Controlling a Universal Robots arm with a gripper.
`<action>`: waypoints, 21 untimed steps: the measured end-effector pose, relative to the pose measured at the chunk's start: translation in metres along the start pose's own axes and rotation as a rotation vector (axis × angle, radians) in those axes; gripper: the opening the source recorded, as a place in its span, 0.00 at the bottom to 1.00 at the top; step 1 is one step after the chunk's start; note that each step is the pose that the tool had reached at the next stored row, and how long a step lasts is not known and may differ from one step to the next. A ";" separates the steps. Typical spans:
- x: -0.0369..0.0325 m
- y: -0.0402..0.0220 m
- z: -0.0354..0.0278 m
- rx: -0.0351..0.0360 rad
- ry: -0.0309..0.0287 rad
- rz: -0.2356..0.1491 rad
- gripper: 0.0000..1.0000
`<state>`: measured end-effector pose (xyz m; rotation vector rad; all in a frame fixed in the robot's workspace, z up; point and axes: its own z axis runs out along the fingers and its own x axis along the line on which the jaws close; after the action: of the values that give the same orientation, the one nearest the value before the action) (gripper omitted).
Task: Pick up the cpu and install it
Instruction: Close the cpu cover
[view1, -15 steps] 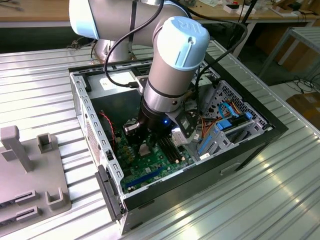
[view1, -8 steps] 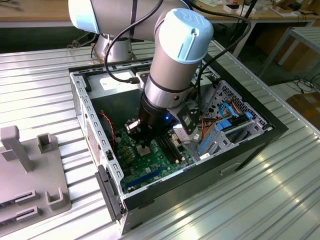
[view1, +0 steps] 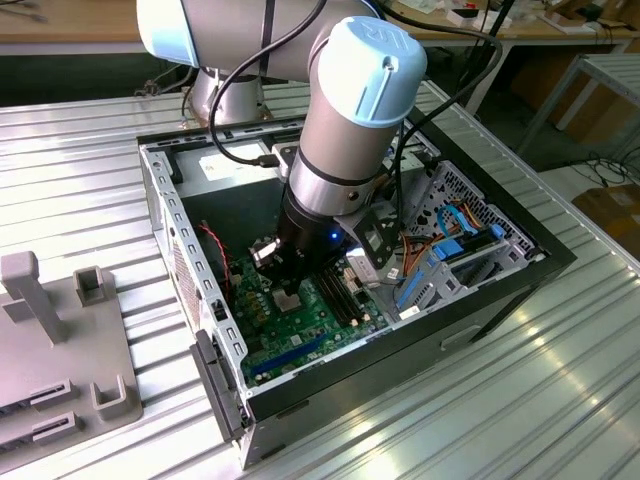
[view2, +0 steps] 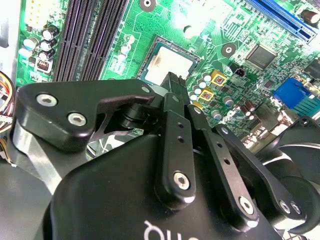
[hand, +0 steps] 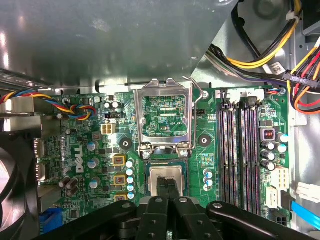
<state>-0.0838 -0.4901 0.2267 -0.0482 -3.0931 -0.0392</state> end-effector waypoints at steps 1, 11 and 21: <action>0.0000 0.0000 0.0000 0.0000 0.0000 0.000 0.11; 0.0000 0.0000 0.0000 0.0000 0.0000 0.000 0.11; -0.0216 0.0008 -0.0034 0.0008 0.0071 -0.013 0.11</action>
<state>-0.0620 -0.4901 0.2290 -0.0281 -3.0863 -0.0386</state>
